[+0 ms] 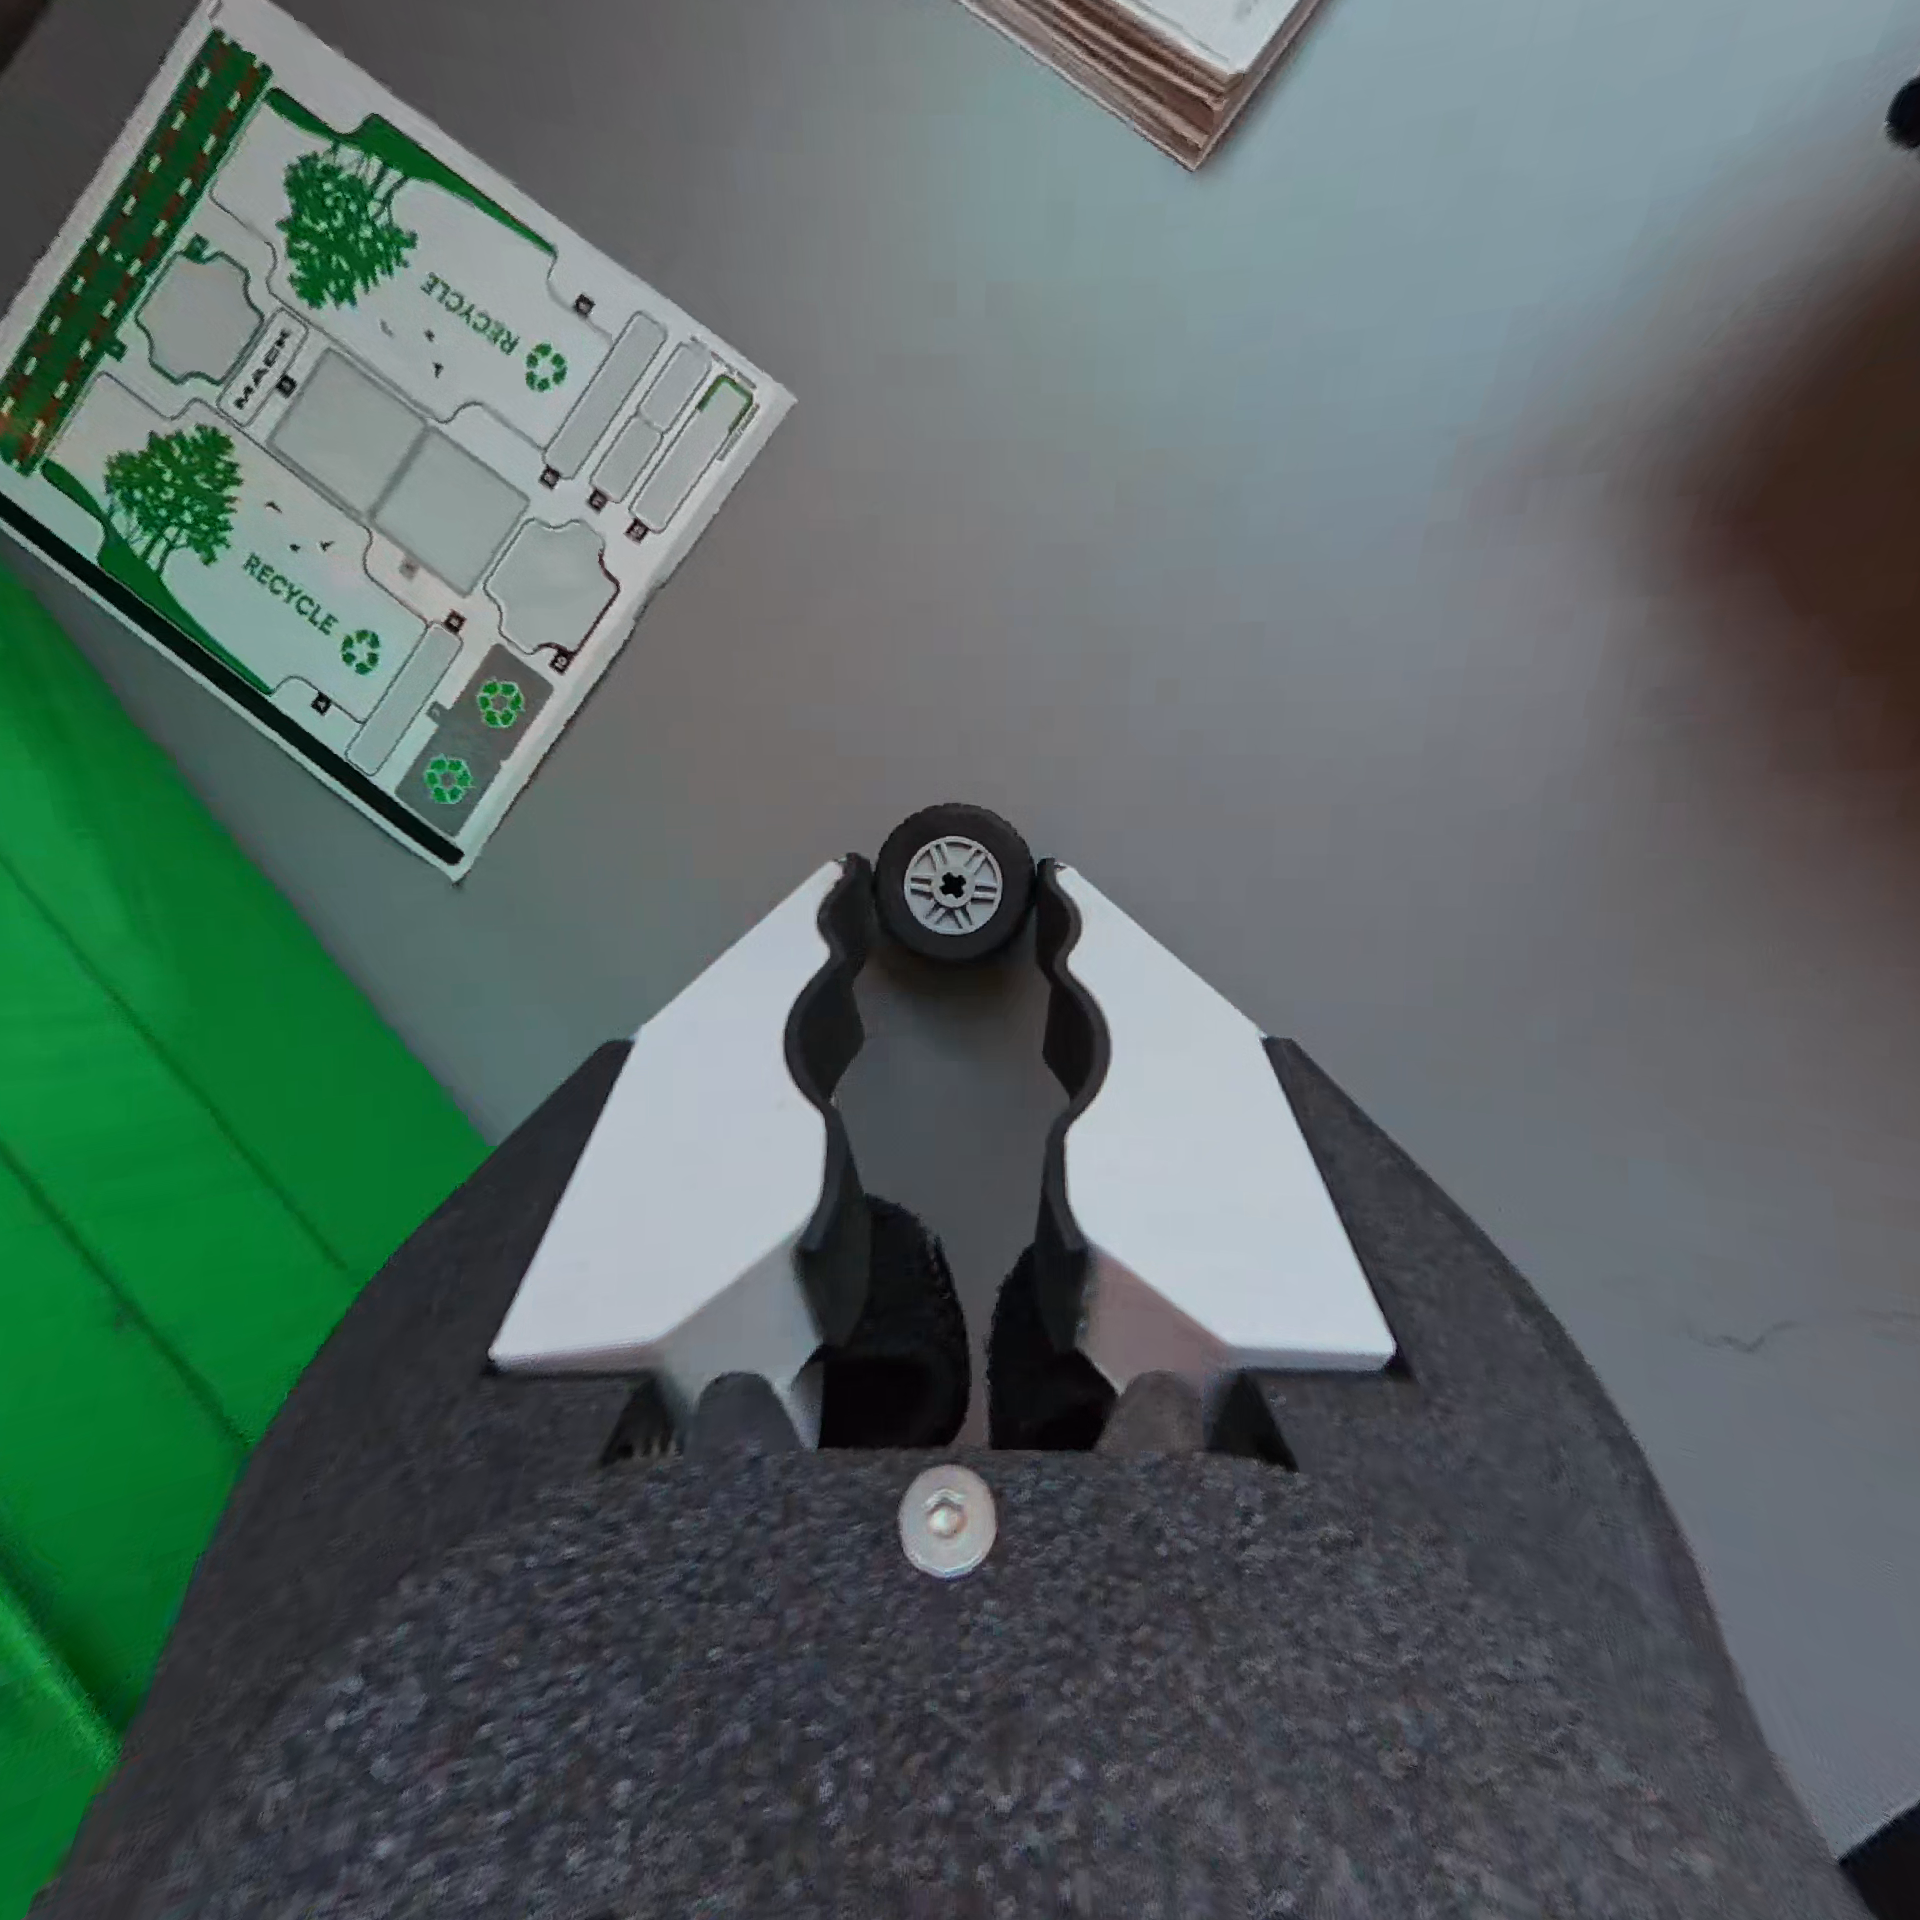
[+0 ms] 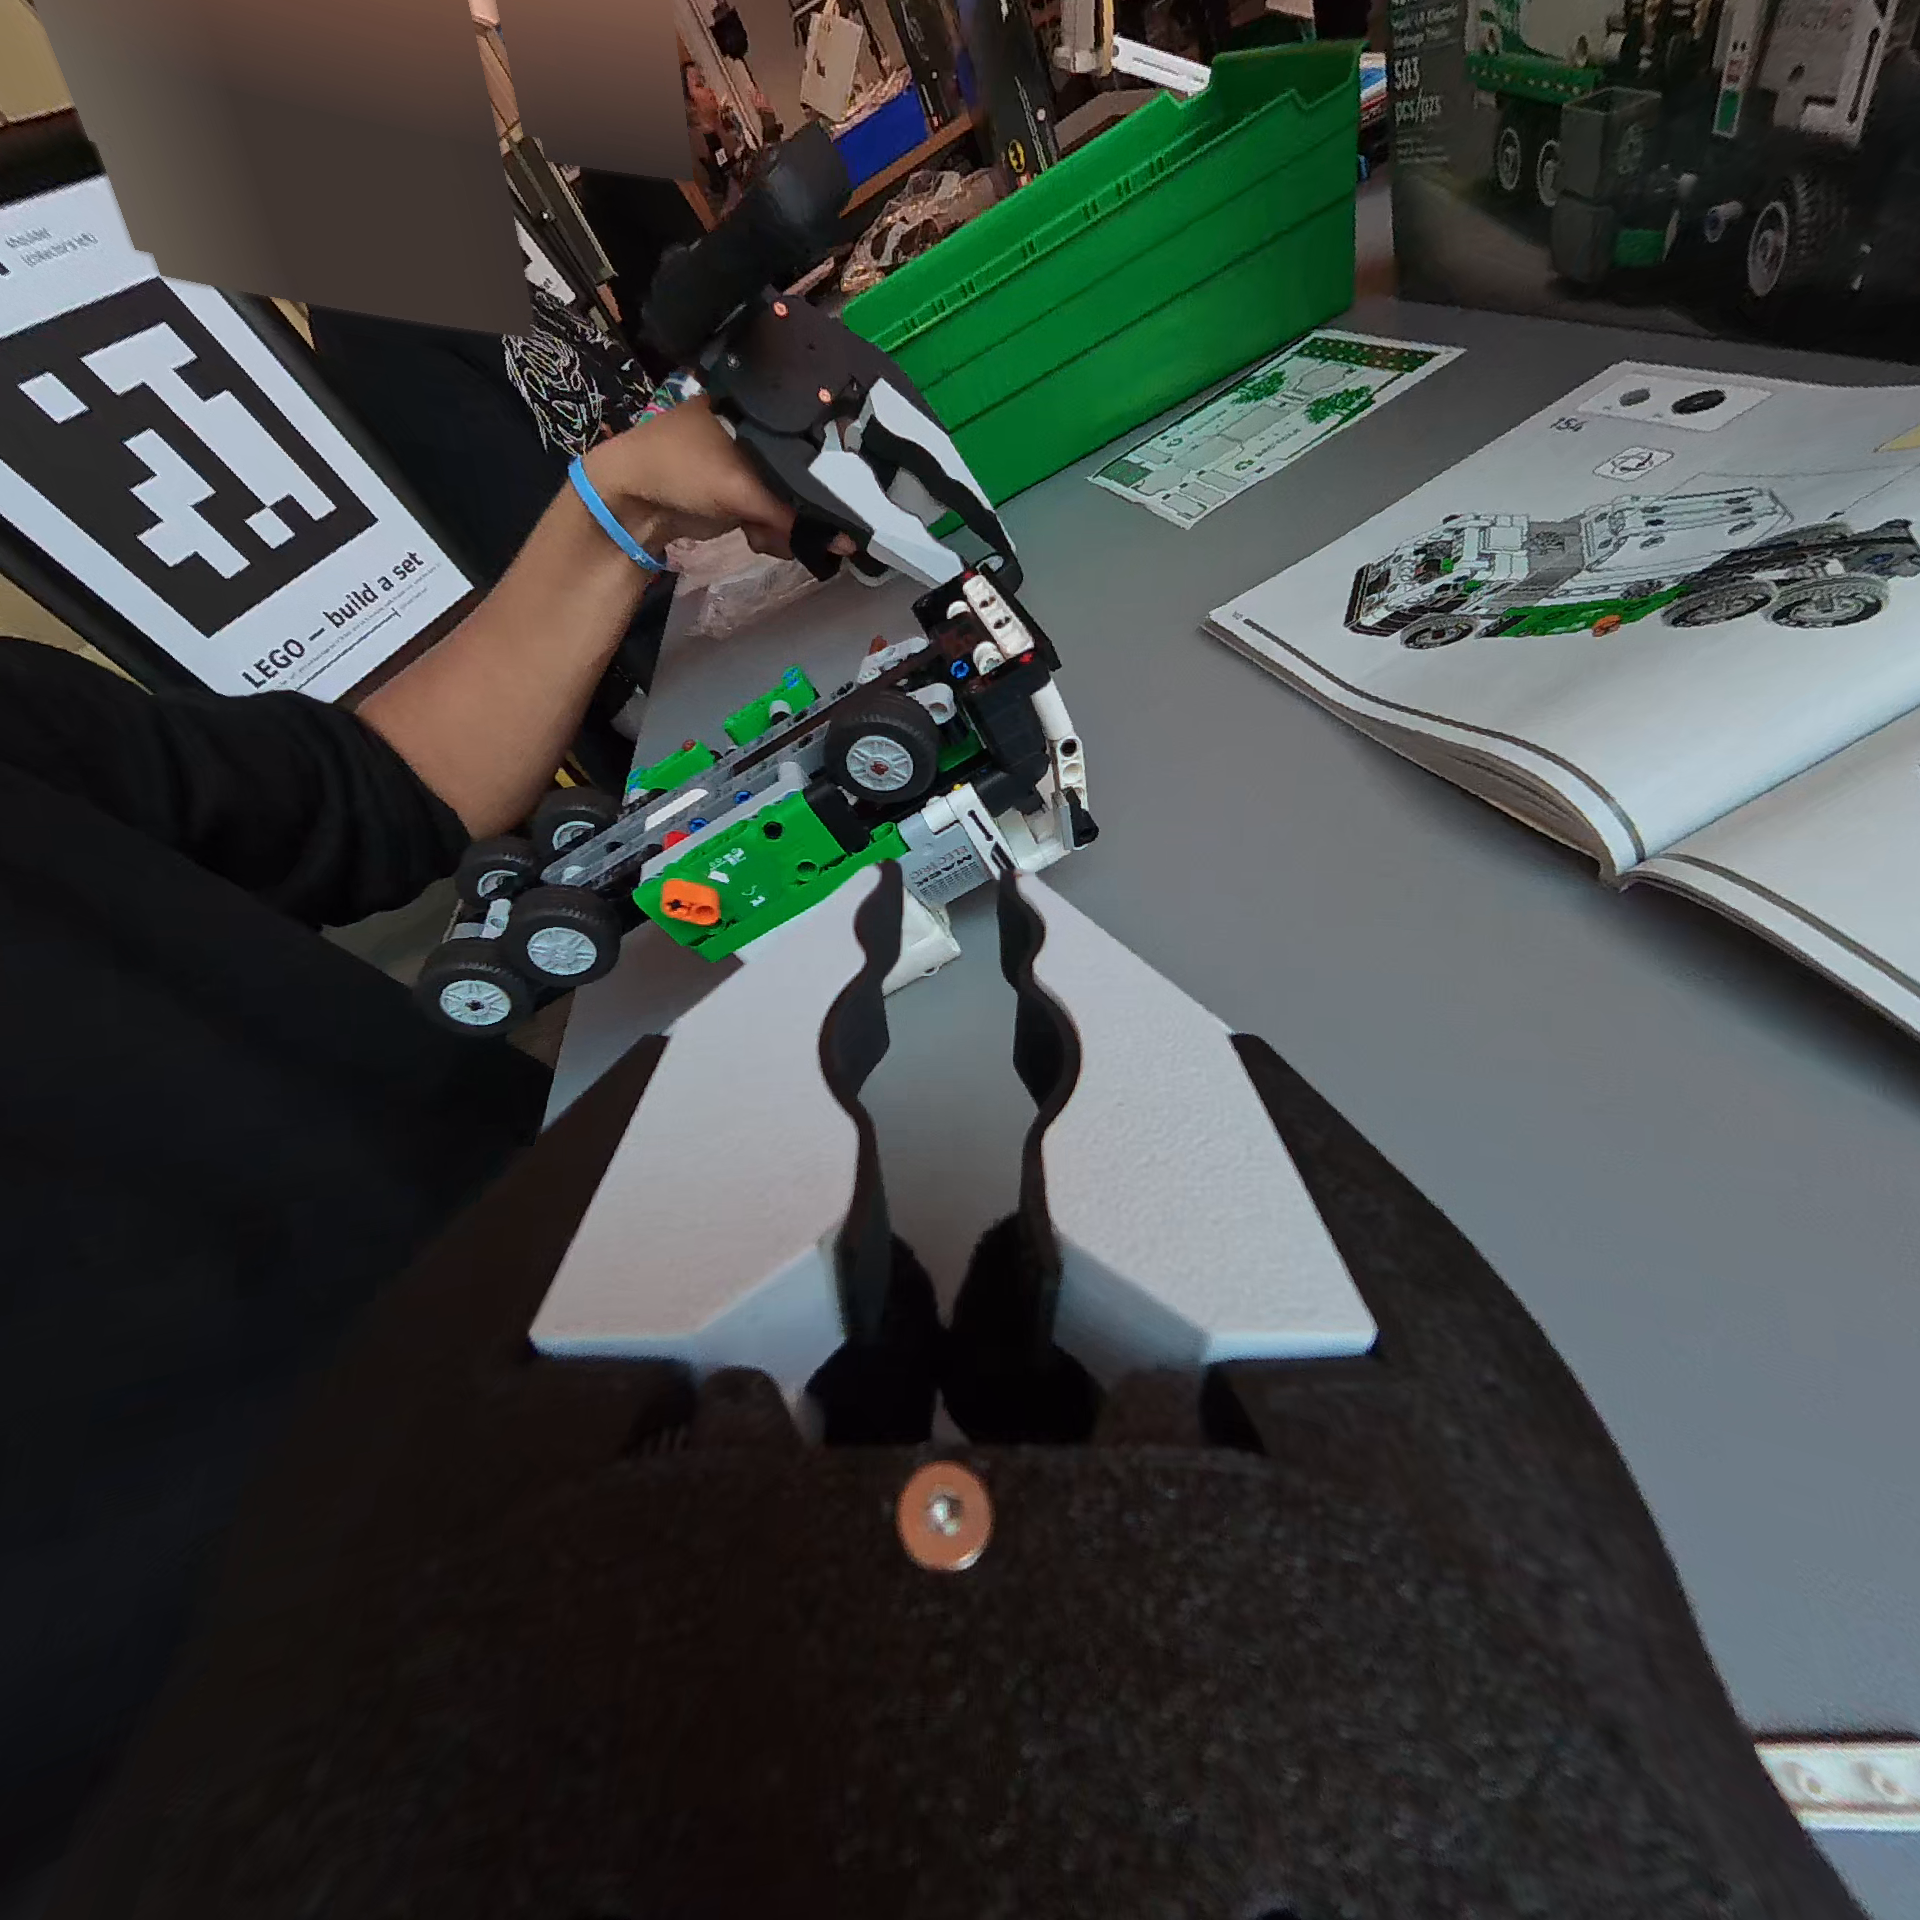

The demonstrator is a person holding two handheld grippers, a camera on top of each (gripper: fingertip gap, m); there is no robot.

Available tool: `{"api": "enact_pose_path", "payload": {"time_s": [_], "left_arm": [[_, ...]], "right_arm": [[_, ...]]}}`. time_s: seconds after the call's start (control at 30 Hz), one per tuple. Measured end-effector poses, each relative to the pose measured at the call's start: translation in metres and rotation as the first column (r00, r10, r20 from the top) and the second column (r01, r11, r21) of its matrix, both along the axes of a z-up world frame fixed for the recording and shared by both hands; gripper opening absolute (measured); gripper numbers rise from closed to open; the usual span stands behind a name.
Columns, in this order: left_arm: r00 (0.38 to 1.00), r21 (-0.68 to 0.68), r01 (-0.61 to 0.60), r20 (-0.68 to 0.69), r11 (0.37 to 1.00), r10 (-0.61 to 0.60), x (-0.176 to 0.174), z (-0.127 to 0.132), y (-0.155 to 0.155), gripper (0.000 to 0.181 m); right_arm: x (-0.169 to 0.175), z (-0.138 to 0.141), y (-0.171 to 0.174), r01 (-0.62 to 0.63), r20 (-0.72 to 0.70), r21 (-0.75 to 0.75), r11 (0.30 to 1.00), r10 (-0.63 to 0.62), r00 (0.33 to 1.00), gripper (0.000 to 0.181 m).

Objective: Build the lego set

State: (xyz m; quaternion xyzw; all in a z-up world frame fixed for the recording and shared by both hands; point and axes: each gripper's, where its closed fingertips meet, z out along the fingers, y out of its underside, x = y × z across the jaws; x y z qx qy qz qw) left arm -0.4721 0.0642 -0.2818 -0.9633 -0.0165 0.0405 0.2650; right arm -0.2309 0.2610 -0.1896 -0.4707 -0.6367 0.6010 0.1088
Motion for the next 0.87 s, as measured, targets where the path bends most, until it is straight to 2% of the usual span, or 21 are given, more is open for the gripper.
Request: {"api": "enact_pose_path", "payload": {"time_s": [0.03,0.1,0.13,0.2,0.23,0.27,0.37,0.5,0.6,0.67,0.77,0.87], "left_arm": [[0.999,0.020,0.032,-0.016,0.999,-0.032,0.005,0.003,0.003,0.029],[0.993,0.167,0.114,0.019,0.979,-0.118,0.030,0.023,0.021,0.030],[0.980,0.295,0.159,0.069,0.942,-0.187,0.053,0.040,0.033,0.030],[0.928,0.567,0.176,0.177,0.805,-0.327,0.099,0.084,0.057,0.029],[0.892,0.645,0.147,0.241,0.750,-0.382,0.117,0.099,0.064,0.030],[0.857,0.688,0.092,0.314,0.720,-0.410,0.129,0.108,0.072,0.029],[0.719,0.678,-0.091,0.552,0.730,-0.422,0.144,0.112,0.087,0.029],[0.564,0.633,-0.271,0.715,0.725,-0.413,0.140,0.107,0.088,0.029],[0.467,0.597,-0.330,0.777,0.731,-0.423,0.141,0.104,0.085,0.029],[0.425,0.564,-0.366,0.809,0.740,-0.406,0.140,0.101,0.085,0.029],[0.333,0.507,-0.386,0.856,0.771,-0.396,0.144,0.096,0.088,0.030],[0.268,0.474,-0.395,0.879,0.787,-0.395,0.148,0.096,0.092,0.030]], "right_arm": [[0.000,0.001,-0.001,-0.002,-0.002,-0.004,1.000,0.002,1.000,0.017],[0.000,0.001,-0.003,-0.008,-0.018,0.010,1.000,0.009,1.000,0.017],[-0.001,0.001,-0.005,-0.010,-0.033,0.034,0.999,0.011,0.999,0.018],[-0.004,0.006,-0.012,-0.011,-0.114,0.102,0.995,0.023,0.993,0.019],[-0.008,0.011,-0.018,-0.010,-0.179,0.145,0.989,0.037,0.983,0.020],[-0.013,0.015,-0.024,0.001,-0.222,0.184,0.983,0.041,0.974,0.023],[-0.030,0.013,-0.037,0.018,-0.174,0.309,0.951,0.037,0.984,0.029],[-0.042,0.003,-0.057,-0.025,-0.048,0.323,0.946,0.042,0.998,0.036],[-0.046,-0.007,-0.061,-0.034,0.016,0.310,0.950,0.030,0.999,0.035],[-0.045,-0.014,-0.064,-0.064,0.037,0.317,0.946,0.055,0.998,0.034],[-0.047,-0.016,-0.065,-0.068,0.018,0.311,0.948,0.066,0.998,0.031],[-0.050,-0.015,-0.065,-0.058,-0.012,0.324,0.944,0.065,0.998,0.030]]}}
